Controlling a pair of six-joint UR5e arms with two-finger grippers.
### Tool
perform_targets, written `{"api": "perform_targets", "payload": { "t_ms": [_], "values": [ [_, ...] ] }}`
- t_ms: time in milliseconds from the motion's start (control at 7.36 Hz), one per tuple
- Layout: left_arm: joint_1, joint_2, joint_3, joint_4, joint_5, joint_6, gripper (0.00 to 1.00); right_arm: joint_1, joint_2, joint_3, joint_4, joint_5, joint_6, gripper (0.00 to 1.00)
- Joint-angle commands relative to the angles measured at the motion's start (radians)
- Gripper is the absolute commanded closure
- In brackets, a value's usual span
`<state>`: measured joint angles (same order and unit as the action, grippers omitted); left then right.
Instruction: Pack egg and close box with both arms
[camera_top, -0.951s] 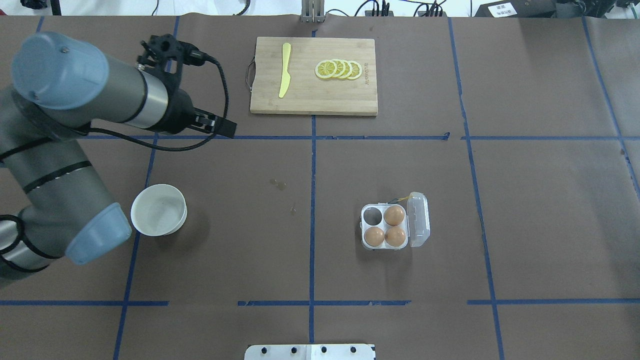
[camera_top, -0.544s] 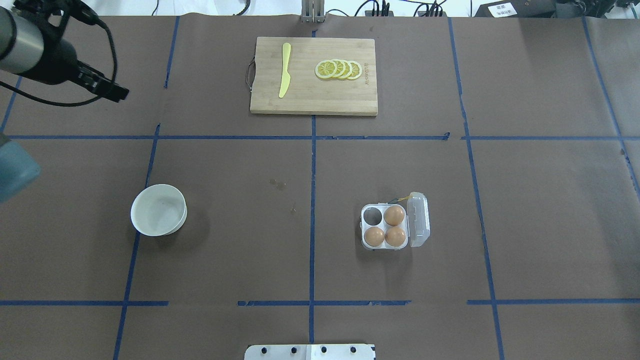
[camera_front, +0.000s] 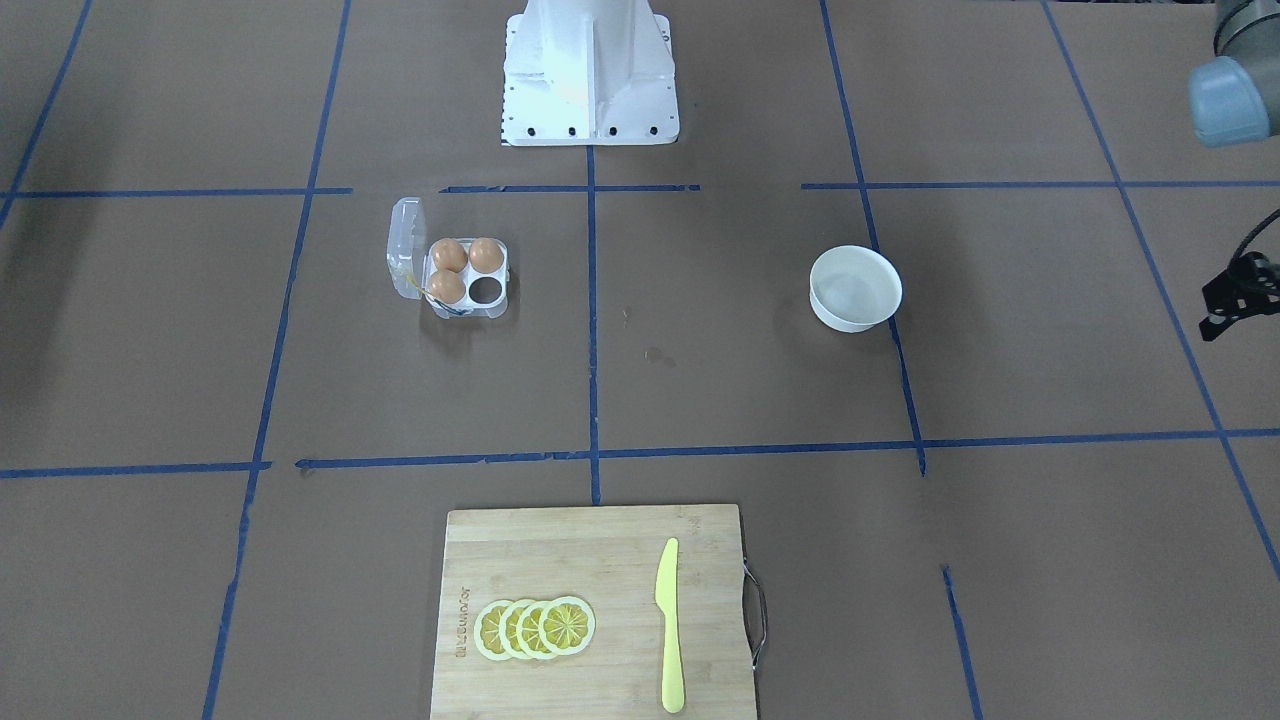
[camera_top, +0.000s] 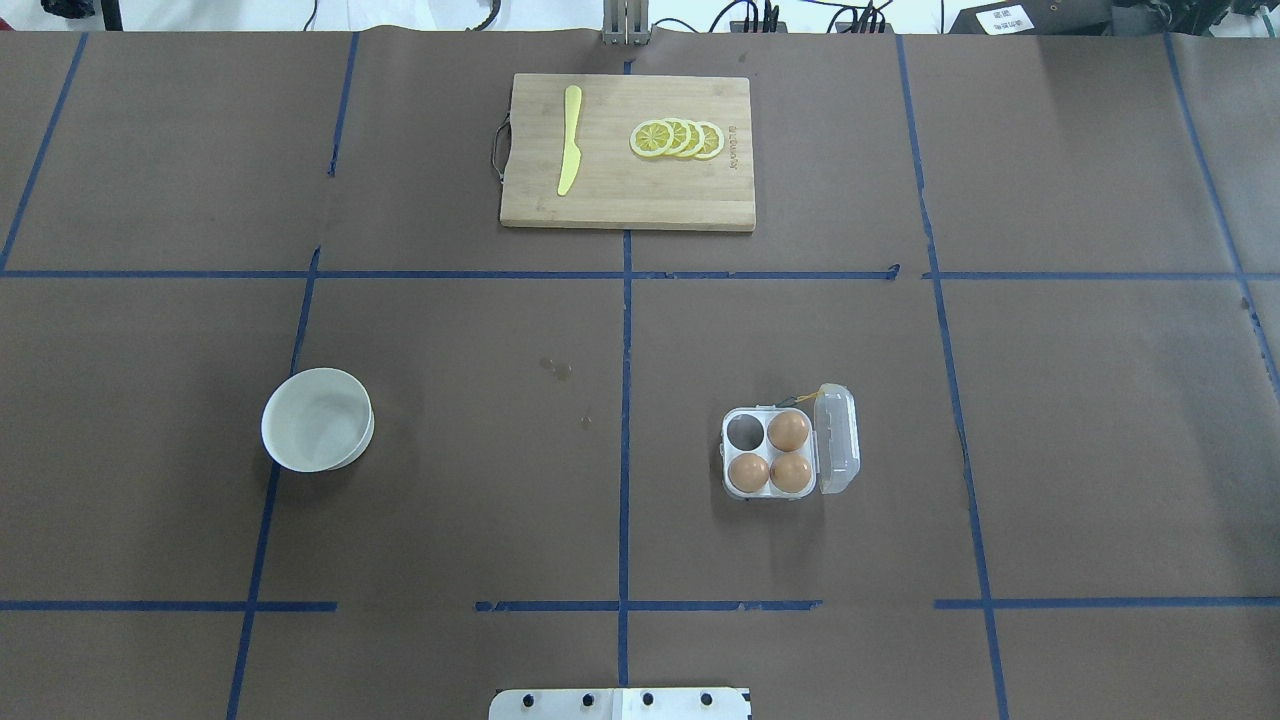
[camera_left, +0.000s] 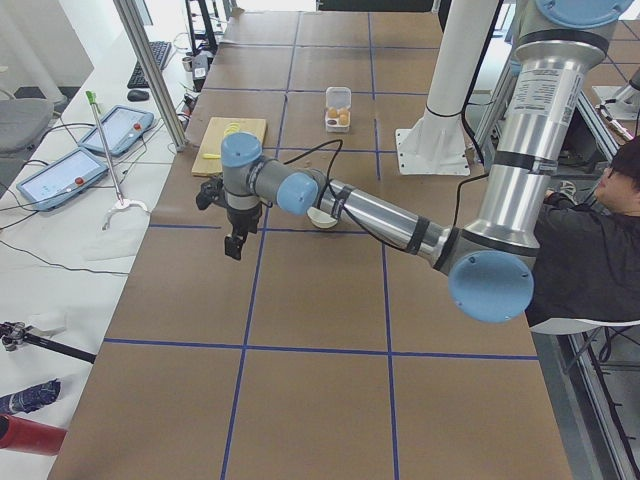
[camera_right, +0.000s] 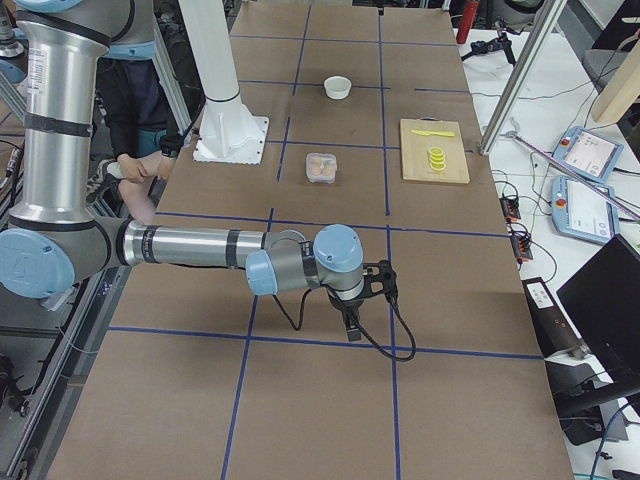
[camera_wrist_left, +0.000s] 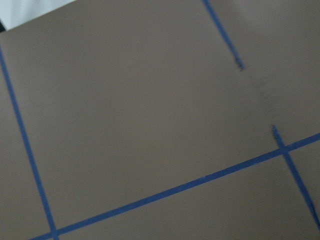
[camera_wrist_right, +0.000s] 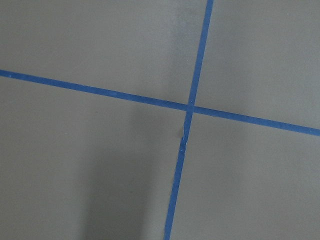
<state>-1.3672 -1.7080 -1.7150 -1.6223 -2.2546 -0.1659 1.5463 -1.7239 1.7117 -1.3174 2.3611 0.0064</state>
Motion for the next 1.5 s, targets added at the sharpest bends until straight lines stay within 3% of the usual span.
{"api": "perform_targets", "payload": {
  "t_ms": [0, 136, 272, 408, 680, 951, 1359],
  "values": [
    [-0.134, 0.130, 0.020, 0.004, -0.020, 0.237, 0.00, 0.000, 0.012, 0.006, -0.002, 0.006, 0.003, 0.00],
    [-0.177, 0.140, 0.018, 0.097, -0.046, 0.296, 0.00, -0.011, 0.020, 0.028, -0.014, 0.035, 0.020, 0.00],
    [-0.234, 0.124, 0.006, 0.225, -0.075, 0.299, 0.00, -0.078, 0.020, 0.084, -0.014, 0.062, 0.158, 0.00],
    [-0.300, 0.123, -0.008, 0.254, -0.077, 0.299, 0.00, -0.195, 0.027, 0.148, -0.013, 0.056, 0.323, 0.00],
    [-0.305, 0.130, -0.009, 0.248, -0.069, 0.302, 0.00, -0.389, 0.098, 0.190, -0.003, 0.038, 0.577, 0.00],
    [-0.303, 0.116, -0.011, 0.242, -0.071, 0.302, 0.00, -0.661, 0.197, 0.233, 0.004, -0.153, 0.888, 0.00],
    [-0.300, 0.107, -0.011, 0.240, -0.080, 0.301, 0.00, -0.900, 0.355, 0.236, 0.006, -0.299, 1.125, 0.00]
  ]
}}
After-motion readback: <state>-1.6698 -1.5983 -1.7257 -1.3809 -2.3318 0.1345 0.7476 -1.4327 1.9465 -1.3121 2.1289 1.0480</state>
